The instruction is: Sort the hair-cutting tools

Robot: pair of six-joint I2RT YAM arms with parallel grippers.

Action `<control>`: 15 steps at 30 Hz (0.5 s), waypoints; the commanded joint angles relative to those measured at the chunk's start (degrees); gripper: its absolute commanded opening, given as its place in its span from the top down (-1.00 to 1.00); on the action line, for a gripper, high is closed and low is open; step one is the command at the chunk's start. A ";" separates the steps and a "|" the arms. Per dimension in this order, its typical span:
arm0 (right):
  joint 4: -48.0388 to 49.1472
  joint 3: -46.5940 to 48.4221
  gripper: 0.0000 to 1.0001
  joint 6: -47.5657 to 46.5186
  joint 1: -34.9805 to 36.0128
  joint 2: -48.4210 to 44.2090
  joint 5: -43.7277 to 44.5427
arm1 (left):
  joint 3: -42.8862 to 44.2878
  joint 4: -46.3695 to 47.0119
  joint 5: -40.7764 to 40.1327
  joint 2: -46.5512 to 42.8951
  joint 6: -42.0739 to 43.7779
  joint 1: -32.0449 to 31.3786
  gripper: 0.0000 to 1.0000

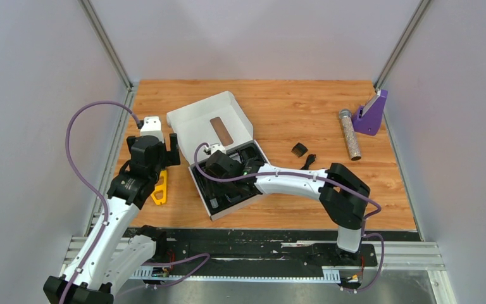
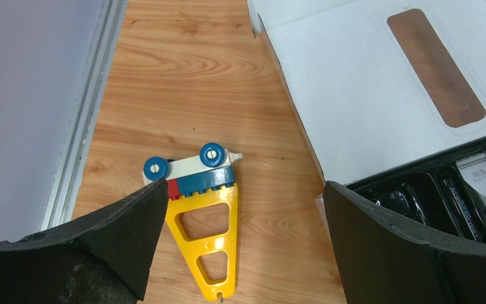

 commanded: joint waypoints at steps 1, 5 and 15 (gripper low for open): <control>-1.11 0.06 0.29 -1.68 0.44 -4.78 1.00 | 1.52 0.71 -0.23 -0.85 -0.88 0.41 -1.00; -2.34 0.35 0.40 -2.81 0.53 -4.72 -0.16 | 1.52 0.71 -0.12 -0.98 -0.88 0.41 -1.00; -4.93 2.85 0.67 -4.30 0.53 -0.58 -4.69 | 1.52 0.64 -0.07 -1.24 -0.88 0.41 -1.00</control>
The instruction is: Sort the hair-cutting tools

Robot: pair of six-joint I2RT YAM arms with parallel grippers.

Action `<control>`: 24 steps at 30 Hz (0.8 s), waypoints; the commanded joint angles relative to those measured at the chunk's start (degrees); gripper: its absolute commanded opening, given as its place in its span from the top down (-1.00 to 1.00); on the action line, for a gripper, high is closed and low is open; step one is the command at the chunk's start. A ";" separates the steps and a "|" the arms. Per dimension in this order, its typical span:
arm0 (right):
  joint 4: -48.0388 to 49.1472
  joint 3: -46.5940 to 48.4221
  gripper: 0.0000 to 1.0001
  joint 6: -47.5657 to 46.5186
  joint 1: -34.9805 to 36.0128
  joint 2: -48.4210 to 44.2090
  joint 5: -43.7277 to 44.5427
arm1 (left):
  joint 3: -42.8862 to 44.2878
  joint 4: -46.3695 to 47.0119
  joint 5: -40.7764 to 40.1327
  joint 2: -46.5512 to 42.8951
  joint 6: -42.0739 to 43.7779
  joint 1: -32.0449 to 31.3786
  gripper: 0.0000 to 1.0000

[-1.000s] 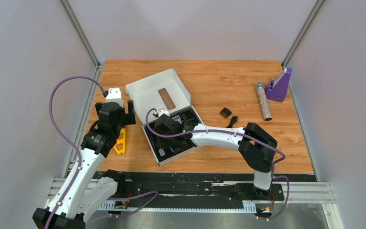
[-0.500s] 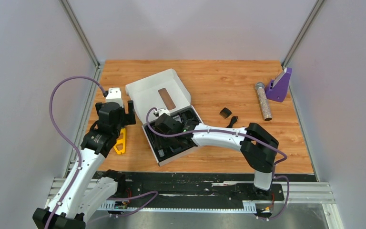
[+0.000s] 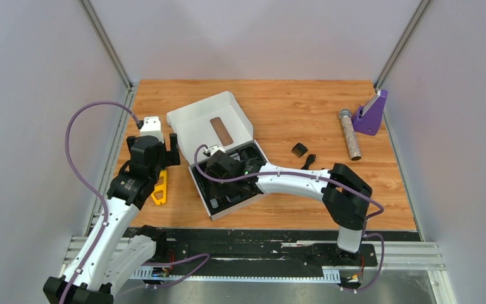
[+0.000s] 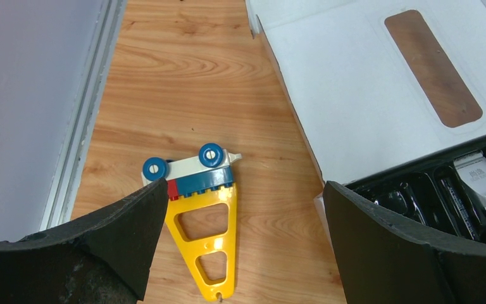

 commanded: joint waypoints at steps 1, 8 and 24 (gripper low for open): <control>-1.39 2.65 0.69 -1.59 0.57 1.57 -3.30 | 1.52 0.63 -0.30 -1.13 -0.88 0.41 -1.00; -3.59 4.20 0.78 -2.67 0.53 4.59 -5.38 | 1.45 0.80 0.08 -1.12 -0.92 0.41 -1.00; -7.74 8.74 0.78 -5.02 1.36 8.29 -4.16 | 1.44 0.82 0.39 -1.30 -0.97 0.41 -1.00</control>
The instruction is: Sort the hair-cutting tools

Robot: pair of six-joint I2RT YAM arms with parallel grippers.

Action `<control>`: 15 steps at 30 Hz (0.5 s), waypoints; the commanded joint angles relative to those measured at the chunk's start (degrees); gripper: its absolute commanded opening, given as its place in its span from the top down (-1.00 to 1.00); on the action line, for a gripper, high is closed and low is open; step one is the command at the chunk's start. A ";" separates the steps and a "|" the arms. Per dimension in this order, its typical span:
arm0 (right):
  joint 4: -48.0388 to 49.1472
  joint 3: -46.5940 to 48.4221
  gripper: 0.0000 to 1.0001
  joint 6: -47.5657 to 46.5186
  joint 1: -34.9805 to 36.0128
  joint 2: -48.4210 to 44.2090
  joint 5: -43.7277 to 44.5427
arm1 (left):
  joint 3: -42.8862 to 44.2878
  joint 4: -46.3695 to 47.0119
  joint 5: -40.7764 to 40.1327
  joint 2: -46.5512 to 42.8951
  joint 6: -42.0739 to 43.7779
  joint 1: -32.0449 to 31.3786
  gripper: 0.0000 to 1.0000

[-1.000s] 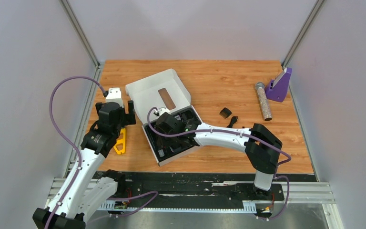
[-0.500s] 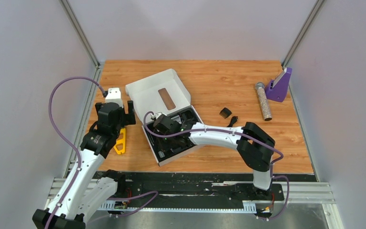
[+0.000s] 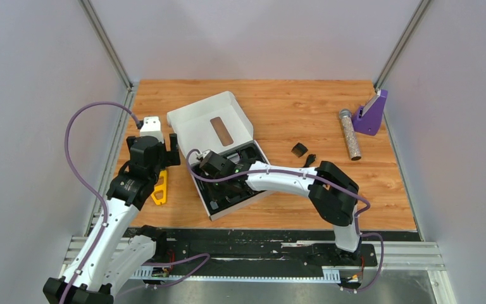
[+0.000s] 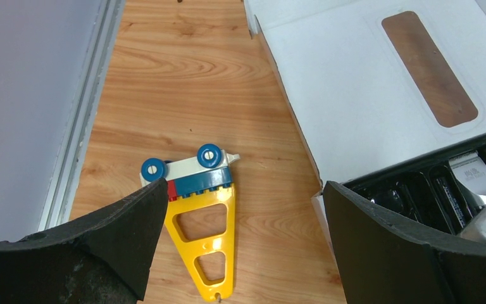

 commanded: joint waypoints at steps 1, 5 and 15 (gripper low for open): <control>-1.98 3.43 0.78 -1.95 1.18 2.04 0.56 | 1.50 0.81 -0.02 -0.88 -0.95 0.41 -1.00; 0.29 3.81 0.72 -3.65 1.07 -2.06 2.25 | 1.44 0.80 -0.34 -1.28 -0.95 0.41 -1.00; -1.13 -0.98 0.05 -6.92 -8.51 -14.72 10.93 | 1.48 0.80 -0.22 -1.72 -1.04 0.41 -1.00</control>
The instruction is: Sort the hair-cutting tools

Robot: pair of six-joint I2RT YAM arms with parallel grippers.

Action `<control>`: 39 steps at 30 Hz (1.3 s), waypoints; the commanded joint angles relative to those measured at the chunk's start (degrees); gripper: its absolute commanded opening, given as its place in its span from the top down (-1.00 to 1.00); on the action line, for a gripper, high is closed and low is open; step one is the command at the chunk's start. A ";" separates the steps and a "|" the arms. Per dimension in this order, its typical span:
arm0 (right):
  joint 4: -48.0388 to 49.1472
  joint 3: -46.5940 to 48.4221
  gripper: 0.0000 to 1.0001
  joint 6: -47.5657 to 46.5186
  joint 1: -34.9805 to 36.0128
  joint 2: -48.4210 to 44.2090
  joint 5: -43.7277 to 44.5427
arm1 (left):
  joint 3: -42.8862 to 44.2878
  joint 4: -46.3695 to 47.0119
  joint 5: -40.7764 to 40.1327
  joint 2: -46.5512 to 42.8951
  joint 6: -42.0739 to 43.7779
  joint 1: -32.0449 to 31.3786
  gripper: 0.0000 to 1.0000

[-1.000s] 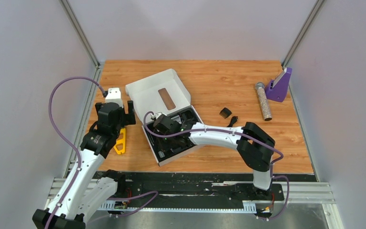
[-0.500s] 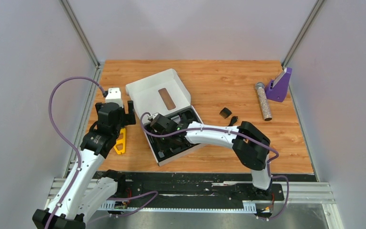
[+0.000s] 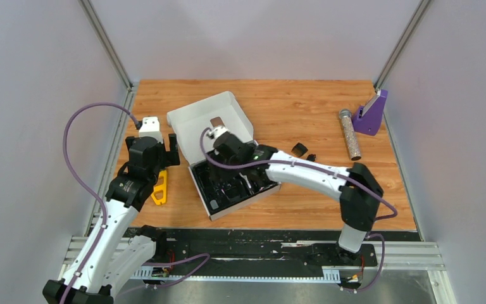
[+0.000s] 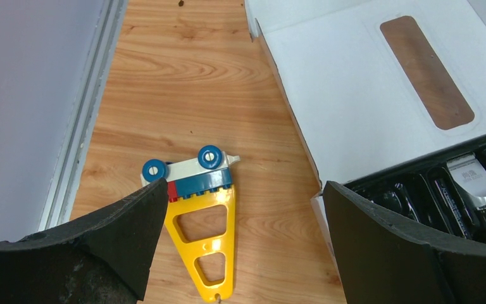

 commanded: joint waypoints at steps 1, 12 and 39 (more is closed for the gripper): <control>-0.24 -3.53 -0.03 -1.28 -8.01 -9.64 6.47 | 1.50 0.78 -0.22 -1.00 -1.04 0.36 -1.00; -3.07 -20.68 -0.28 0.39 -33.69 -22.62 8.79 | 1.52 0.86 0.08 -0.82 -0.80 0.36 -1.00; 2.76 -26.74 -0.02 3.86 -47.68 -6.85 4.96 | 1.53 1.20 1.29 0.31 -0.34 0.97 -1.00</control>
